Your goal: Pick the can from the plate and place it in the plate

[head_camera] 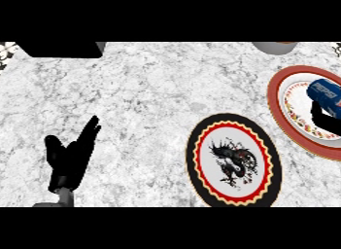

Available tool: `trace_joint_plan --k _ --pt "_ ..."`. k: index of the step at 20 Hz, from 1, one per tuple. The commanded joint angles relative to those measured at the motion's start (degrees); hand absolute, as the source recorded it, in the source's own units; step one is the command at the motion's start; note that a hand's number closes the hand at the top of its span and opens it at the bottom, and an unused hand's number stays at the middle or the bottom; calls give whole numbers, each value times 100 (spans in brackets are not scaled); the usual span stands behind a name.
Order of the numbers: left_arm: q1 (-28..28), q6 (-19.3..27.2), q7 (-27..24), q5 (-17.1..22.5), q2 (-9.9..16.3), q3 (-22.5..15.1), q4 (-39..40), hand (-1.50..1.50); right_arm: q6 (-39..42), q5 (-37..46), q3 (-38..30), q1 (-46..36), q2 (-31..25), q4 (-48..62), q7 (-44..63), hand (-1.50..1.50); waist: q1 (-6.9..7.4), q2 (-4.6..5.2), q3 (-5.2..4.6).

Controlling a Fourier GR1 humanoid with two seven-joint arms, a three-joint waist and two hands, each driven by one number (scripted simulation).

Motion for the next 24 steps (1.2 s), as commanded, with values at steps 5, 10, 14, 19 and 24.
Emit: trace_joint_plan --k 5,10,14,19,24 --pt "-61 -66 61 -4 -36 18 266 0 344 -856 -953 -1508 -530 2981 -1857 150 19 33 -25" --pt "-17 -169 -18 -51 -64 -138 234 0 730 6 -473 -1756 -1149 4288 -831 -150 254 127 -25" --pt "-55 -288 -179 16 -35 -70 383 0 1269 93 -297 -2427 -1107 5263 -1025 -150 298 130 -15" --pt "-294 -143 33 15 -148 -58 301 0 1862 -559 -883 -2538 -1092 5867 -2502 -150 210 127 2" --pt "-238 -197 105 120 -106 13 158 0 2157 -1237 -1602 -2833 -1320 6006 -3175 -150 209 121 6"
